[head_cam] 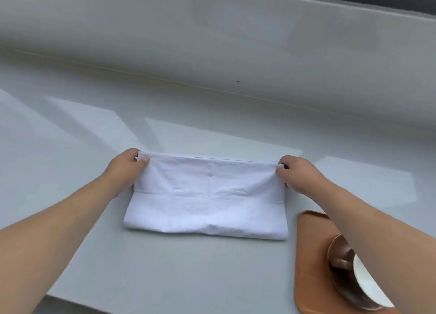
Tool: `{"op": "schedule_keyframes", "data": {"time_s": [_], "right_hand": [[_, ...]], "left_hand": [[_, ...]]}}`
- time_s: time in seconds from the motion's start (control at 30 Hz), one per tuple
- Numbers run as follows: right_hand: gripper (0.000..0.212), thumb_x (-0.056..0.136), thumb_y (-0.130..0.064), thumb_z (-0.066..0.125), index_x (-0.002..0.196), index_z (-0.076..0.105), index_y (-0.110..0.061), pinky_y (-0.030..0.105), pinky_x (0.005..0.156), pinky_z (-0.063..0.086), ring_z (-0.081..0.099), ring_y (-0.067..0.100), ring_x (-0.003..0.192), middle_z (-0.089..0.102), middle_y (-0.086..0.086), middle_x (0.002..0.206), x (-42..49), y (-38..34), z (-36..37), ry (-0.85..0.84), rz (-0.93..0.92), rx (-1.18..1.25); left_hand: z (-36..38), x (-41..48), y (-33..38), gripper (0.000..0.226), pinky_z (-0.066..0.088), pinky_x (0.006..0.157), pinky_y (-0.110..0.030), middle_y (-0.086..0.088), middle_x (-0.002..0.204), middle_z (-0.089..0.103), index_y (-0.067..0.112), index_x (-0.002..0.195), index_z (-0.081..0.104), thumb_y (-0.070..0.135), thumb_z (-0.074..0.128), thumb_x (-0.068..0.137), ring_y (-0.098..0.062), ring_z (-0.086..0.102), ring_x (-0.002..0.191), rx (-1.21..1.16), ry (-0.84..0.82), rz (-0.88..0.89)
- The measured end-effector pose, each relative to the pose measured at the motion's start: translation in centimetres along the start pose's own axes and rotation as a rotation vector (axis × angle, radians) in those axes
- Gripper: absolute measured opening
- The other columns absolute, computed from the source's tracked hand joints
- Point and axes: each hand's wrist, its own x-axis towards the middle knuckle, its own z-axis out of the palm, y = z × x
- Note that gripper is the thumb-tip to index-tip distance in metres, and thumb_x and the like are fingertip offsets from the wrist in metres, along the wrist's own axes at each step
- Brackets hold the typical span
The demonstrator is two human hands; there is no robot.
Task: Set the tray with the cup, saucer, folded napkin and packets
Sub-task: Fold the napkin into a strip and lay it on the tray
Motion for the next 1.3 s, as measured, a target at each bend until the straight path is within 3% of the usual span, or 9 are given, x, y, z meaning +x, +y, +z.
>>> {"op": "schedule_keyframes", "data": {"time_s": [0.13,0.3,0.5,0.67,0.87,1.0,1.13,1.23,1.3], "right_hand": [[0.019,0.094,-0.023,0.045,0.081,0.051,-0.010,0.032,0.056,0.034,0.046,0.022,0.059,0.056,0.003,0.068,0.7,0.6,0.1,0.004,-0.011,0.007],[0.028,0.099,-0.029,0.046,0.076,0.047,-0.014,0.029,0.052,0.038,0.055,0.024,0.055,0.059,0.006,0.068,2.3,0.5,0.4,0.010,0.016,-0.006],[0.024,0.094,-0.025,0.050,0.075,0.048,-0.012,0.031,0.053,0.035,0.051,0.025,0.067,0.058,0.004,0.075,3.8,0.4,1.2,0.036,0.039,-0.256],[0.024,0.090,-0.043,0.056,0.086,0.048,-0.021,0.031,0.051,0.035,0.053,0.024,0.066,0.060,-0.002,0.077,-0.8,0.1,2.3,0.176,-0.267,-0.510],[0.052,0.080,-0.071,0.051,0.110,0.057,-0.029,0.037,0.080,0.051,0.052,0.019,0.097,0.054,-0.006,0.105,-8.6,1.6,4.4,-0.237,-0.613,-0.760],[0.040,0.083,-0.051,0.055,0.114,0.054,-0.025,0.035,0.083,0.047,0.050,0.022,0.099,0.050,-0.003,0.113,-10.8,3.2,5.5,-0.202,-0.607,-0.873],[0.015,0.092,-0.020,0.049,0.103,0.058,-0.018,0.037,0.079,0.048,0.053,0.024,0.098,0.055,0.000,0.109,-11.1,3.4,6.5,-0.080,-0.584,-0.857],[0.008,0.093,-0.025,0.048,0.092,0.055,-0.022,0.034,0.065,0.044,0.053,0.020,0.086,0.057,-0.006,0.093,-10.9,2.8,6.0,-0.032,-0.520,-0.658],[0.006,0.089,-0.028,0.046,0.085,0.049,-0.026,0.035,0.059,0.043,0.053,0.019,0.075,0.058,-0.007,0.079,-10.2,2.2,5.1,-0.028,-0.394,-0.467]], "left_hand": [[0.3,0.6,0.0,0.027,0.040,0.067,-0.037,-0.012,0.086,0.058,0.008,0.099,0.057,0.035,0.054,0.101,-0.027,0.053,0.075,0.037,-0.022,-0.004],[0.6,1.2,0.0,0.033,0.029,0.060,-0.037,-0.007,0.077,0.044,0.013,0.078,0.039,0.032,0.054,0.100,-0.026,0.041,0.069,0.104,0.050,-0.018],[1.1,1.6,-0.4,0.036,0.033,0.056,-0.035,-0.002,0.071,0.049,0.014,0.076,0.041,0.040,0.057,0.095,-0.026,0.045,0.065,0.203,0.098,0.010],[0.9,-2.5,-2.1,0.042,0.048,0.071,-0.041,0.000,0.103,0.057,0.023,0.112,0.048,0.046,0.071,0.085,-0.029,0.058,0.093,0.454,0.230,0.290],[-0.2,-8.8,-6.6,0.062,0.045,0.096,-0.030,0.018,0.140,0.046,0.041,0.110,0.054,0.085,0.059,0.067,-0.010,0.043,0.129,0.789,-0.225,0.598],[-0.8,-9.8,-8.2,0.053,0.040,0.110,-0.034,0.008,0.161,0.038,0.032,0.118,0.063,0.069,0.065,0.079,-0.018,0.042,0.142,0.877,-0.243,0.680],[-0.3,-10.2,-8.4,0.012,0.051,0.098,-0.039,0.002,0.149,0.056,0.022,0.100,0.072,0.031,0.070,0.093,-0.024,0.058,0.129,0.779,-0.122,0.728],[-0.1,-10.2,-7.9,0.004,0.051,0.088,-0.036,0.015,0.136,0.062,0.035,0.097,0.061,0.034,0.058,0.097,-0.015,0.057,0.121,0.649,-0.094,0.591],[-0.4,-9.5,-7.0,0.003,0.051,0.074,-0.035,0.019,0.111,0.068,0.039,0.094,0.055,0.039,0.053,0.097,-0.009,0.061,0.097,0.532,-0.095,0.450]]}}
